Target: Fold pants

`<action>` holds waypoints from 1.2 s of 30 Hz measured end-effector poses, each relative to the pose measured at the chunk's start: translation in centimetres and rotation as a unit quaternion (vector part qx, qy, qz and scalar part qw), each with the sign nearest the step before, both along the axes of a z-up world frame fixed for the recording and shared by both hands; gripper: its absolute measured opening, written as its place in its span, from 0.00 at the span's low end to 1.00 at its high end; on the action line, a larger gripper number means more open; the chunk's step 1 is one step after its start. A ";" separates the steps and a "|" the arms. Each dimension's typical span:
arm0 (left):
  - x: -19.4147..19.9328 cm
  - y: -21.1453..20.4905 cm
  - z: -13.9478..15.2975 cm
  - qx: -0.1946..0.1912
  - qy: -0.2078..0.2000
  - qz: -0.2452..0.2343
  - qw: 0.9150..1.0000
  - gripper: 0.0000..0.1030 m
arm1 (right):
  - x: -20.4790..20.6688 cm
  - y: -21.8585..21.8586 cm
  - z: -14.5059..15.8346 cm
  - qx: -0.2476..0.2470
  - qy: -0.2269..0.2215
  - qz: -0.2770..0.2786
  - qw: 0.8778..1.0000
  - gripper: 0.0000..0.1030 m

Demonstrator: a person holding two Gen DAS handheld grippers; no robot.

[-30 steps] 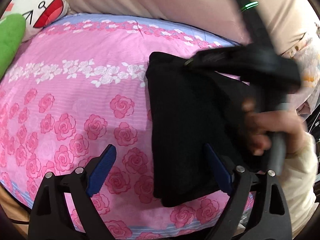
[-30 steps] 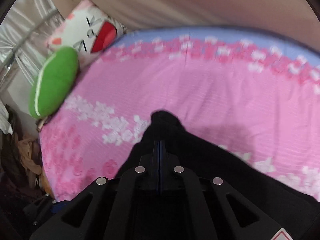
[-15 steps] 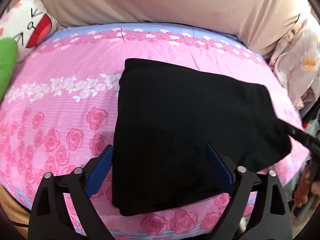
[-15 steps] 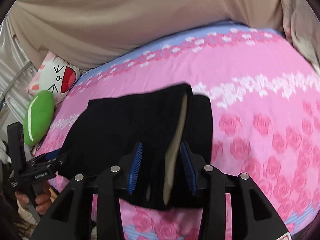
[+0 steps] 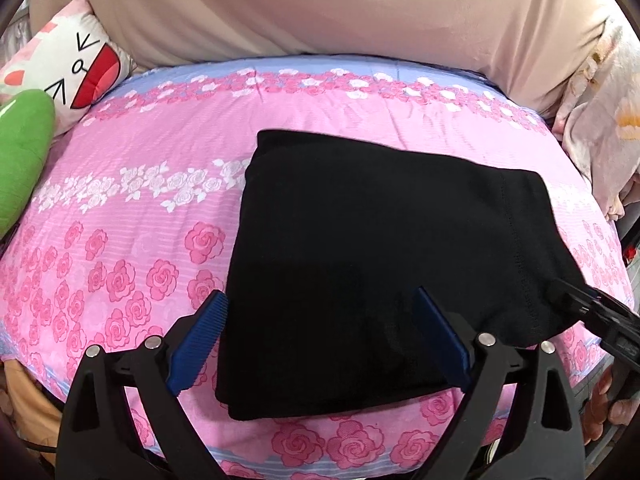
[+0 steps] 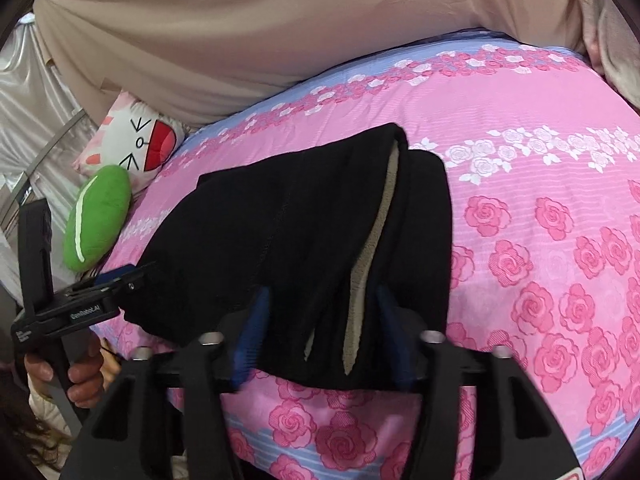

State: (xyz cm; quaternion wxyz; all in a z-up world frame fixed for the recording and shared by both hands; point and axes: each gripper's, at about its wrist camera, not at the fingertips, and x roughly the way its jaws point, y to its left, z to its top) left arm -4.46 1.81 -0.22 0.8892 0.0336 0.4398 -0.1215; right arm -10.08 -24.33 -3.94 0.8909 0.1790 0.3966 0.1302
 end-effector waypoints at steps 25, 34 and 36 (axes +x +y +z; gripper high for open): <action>0.5 -8.4 0.6 -0.127 0.055 -0.207 0.969 0.07 | -0.9 -6.5 0.0 0.182 0.016 0.007 0.983 0.48; 2.3 -2.9 8.2 -0.191 -0.016 -0.155 0.969 0.07 | -1.5 -2.7 -0.4 0.103 -0.006 0.040 0.994 0.62; 2.8 -1.9 10.2 -0.191 -0.040 -0.140 0.971 0.06 | -0.9 -2.3 -0.4 0.085 -0.007 0.030 0.996 0.61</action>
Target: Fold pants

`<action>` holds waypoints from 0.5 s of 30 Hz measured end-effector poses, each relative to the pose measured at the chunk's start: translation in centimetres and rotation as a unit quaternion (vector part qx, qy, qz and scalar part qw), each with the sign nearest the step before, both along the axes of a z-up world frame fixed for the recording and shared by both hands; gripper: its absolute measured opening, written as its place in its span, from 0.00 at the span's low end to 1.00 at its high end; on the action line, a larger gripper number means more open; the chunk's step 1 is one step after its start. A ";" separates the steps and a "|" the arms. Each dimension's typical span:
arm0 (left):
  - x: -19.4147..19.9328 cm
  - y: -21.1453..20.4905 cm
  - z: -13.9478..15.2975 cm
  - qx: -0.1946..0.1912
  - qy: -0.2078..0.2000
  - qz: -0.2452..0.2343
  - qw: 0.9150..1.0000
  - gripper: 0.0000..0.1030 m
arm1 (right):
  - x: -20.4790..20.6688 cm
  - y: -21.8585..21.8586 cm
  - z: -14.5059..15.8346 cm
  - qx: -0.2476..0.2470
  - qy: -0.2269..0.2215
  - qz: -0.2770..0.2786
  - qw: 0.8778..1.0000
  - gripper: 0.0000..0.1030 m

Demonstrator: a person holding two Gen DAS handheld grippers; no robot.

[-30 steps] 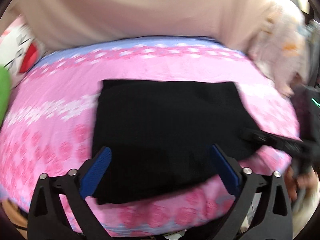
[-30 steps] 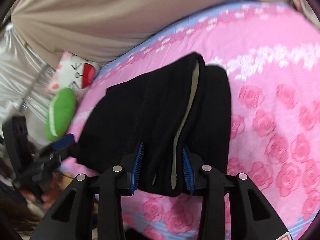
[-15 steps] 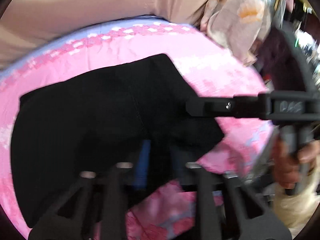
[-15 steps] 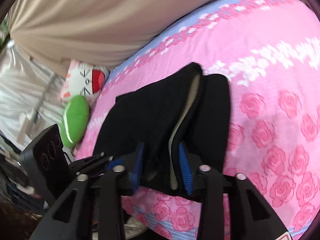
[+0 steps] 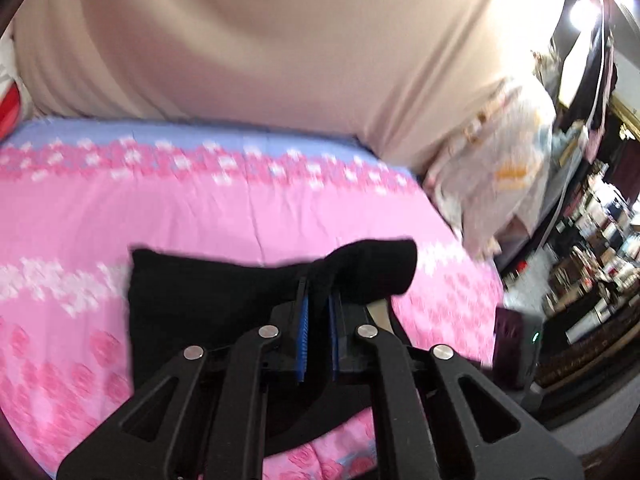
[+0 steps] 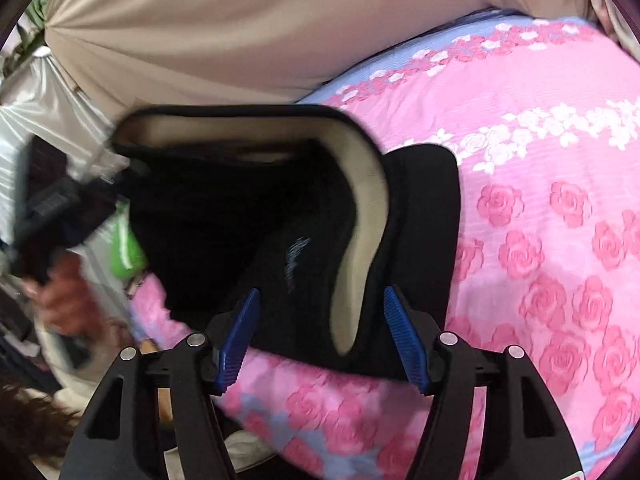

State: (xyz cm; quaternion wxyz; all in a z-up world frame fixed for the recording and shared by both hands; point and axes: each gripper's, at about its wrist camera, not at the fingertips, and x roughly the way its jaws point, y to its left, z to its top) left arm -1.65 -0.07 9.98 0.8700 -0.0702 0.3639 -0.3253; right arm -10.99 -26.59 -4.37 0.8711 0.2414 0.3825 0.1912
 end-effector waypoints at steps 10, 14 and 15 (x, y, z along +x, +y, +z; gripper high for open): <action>-0.3 -0.7 2.2 0.029 -0.038 -0.005 0.999 0.07 | 3.2 4.0 4.3 -0.105 -0.062 0.021 0.992 0.60; -0.7 -1.2 1.8 0.030 -0.035 -0.014 0.999 0.07 | 7.6 4.1 1.7 -0.132 -0.012 0.021 0.991 0.55; -0.7 -1.5 1.6 0.032 -0.030 -0.021 0.999 0.07 | 8.3 3.9 0.8 -0.119 0.005 0.028 0.992 0.41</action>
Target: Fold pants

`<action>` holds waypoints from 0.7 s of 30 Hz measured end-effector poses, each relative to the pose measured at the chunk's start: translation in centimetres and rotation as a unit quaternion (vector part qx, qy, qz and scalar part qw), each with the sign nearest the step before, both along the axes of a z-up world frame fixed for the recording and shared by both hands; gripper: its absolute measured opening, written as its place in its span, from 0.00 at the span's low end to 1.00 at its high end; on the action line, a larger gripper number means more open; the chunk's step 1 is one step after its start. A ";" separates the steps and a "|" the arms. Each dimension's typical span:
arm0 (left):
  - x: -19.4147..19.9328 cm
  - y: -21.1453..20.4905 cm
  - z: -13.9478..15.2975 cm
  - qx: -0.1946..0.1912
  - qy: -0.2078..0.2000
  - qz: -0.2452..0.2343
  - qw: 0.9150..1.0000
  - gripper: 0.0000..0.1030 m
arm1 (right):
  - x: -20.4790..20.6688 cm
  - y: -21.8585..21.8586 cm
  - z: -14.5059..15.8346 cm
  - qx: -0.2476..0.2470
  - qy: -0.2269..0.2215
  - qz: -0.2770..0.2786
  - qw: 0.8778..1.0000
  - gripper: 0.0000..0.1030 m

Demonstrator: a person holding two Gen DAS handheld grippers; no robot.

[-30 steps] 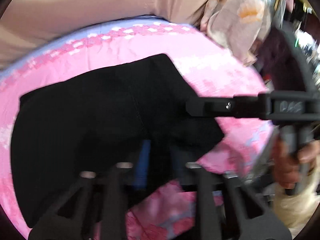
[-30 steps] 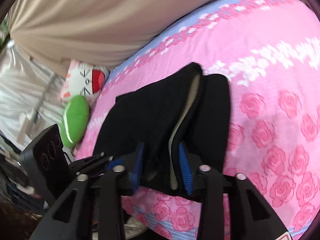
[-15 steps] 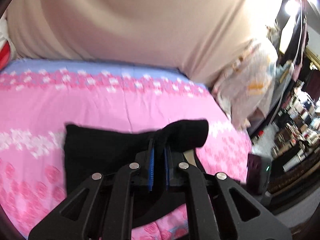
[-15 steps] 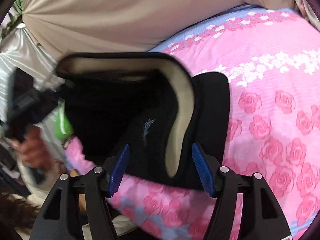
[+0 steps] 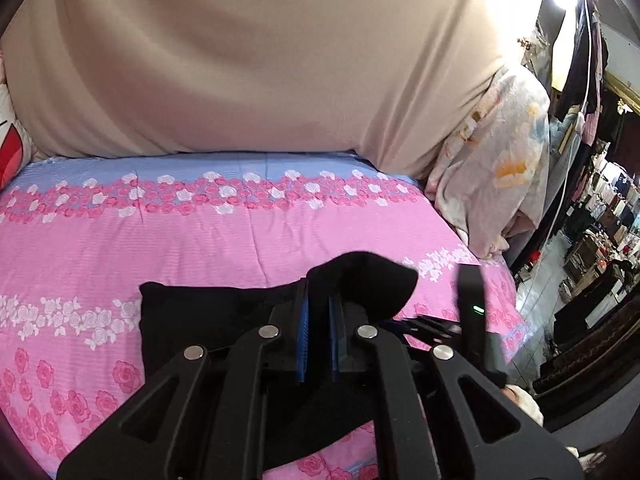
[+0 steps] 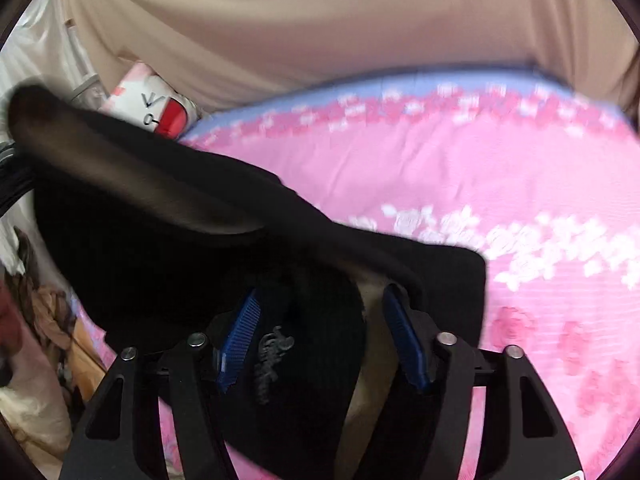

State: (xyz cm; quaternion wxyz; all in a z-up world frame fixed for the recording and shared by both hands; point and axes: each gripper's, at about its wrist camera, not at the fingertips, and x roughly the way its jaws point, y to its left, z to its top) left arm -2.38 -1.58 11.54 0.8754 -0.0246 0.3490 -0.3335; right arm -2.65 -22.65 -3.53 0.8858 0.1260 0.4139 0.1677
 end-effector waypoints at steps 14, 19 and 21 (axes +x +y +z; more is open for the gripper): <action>-2.6 -6.1 -9.1 0.068 0.109 -0.101 0.987 0.13 | -2.0 -7.3 -0.7 0.106 0.013 -0.065 0.992 0.20; -4.0 -2.3 -7.2 0.021 0.076 -0.088 0.993 0.62 | -5.8 -8.6 2.8 0.182 -0.024 -0.038 0.982 0.52; -4.1 -0.2 -5.7 -0.002 0.054 -0.067 0.996 0.72 | -5.6 -8.1 2.8 0.221 -0.011 -0.010 0.975 0.59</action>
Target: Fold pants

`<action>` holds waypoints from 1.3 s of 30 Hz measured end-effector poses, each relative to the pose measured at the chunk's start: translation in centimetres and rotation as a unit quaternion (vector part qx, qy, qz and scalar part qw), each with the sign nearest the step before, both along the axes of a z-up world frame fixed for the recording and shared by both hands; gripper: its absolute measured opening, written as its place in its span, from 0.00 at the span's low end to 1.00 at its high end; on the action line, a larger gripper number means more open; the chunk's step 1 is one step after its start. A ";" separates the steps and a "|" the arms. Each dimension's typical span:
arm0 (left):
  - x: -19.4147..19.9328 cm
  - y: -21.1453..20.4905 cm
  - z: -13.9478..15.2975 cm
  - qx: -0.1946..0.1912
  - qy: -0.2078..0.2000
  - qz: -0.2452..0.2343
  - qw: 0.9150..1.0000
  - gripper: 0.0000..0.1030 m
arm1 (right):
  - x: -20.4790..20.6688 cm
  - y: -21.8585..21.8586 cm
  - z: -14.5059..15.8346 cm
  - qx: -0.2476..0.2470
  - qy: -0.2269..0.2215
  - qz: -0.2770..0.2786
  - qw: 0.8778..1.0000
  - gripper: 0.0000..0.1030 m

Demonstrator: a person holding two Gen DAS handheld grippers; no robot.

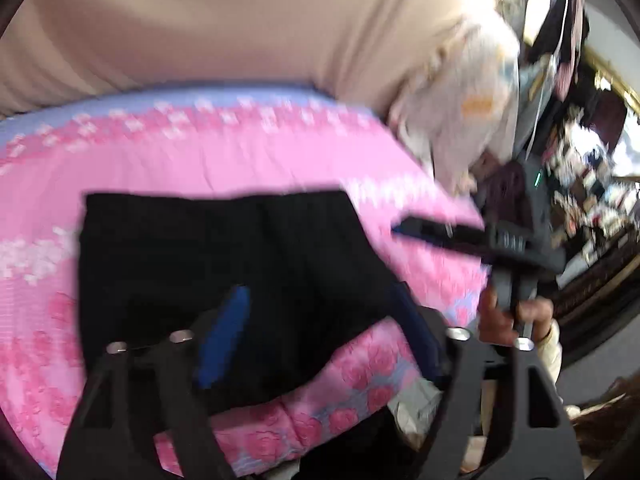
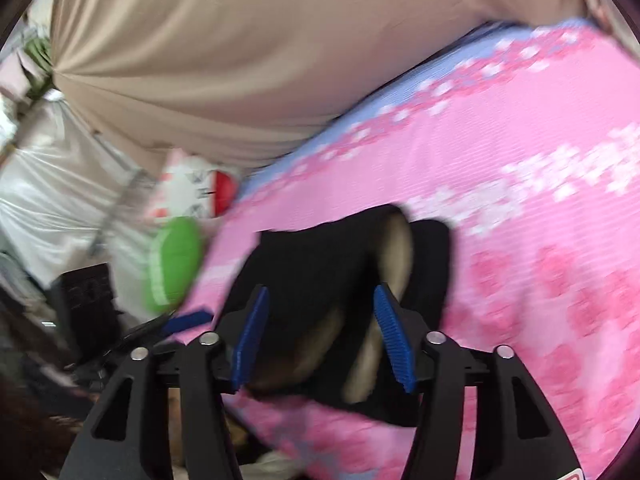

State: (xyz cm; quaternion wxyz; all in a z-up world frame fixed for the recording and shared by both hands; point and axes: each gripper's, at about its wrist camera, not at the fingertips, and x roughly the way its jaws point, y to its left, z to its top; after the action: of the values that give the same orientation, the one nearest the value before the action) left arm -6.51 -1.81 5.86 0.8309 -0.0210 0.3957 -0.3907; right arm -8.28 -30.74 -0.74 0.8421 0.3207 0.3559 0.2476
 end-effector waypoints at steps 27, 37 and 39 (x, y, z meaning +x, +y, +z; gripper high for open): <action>5.2 8.2 -7.3 0.060 0.088 0.169 0.980 0.83 | 0.9 1.4 -2.0 -0.135 0.061 -0.030 0.989 0.61; 8.3 8.4 -8.9 -0.008 0.139 0.141 0.980 0.29 | 5.5 4.5 -2.9 -0.186 0.014 -0.043 0.982 0.23; 8.3 7.6 -6.5 0.001 0.097 0.136 0.986 0.27 | 5.6 4.1 -0.9 -0.177 0.004 -0.049 0.983 0.08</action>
State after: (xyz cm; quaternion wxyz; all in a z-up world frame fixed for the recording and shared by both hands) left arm 1.75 5.83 -0.62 0.8339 -0.1115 0.4684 -0.2699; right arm -2.71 -26.61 -1.62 0.8954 0.1842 0.3813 0.1377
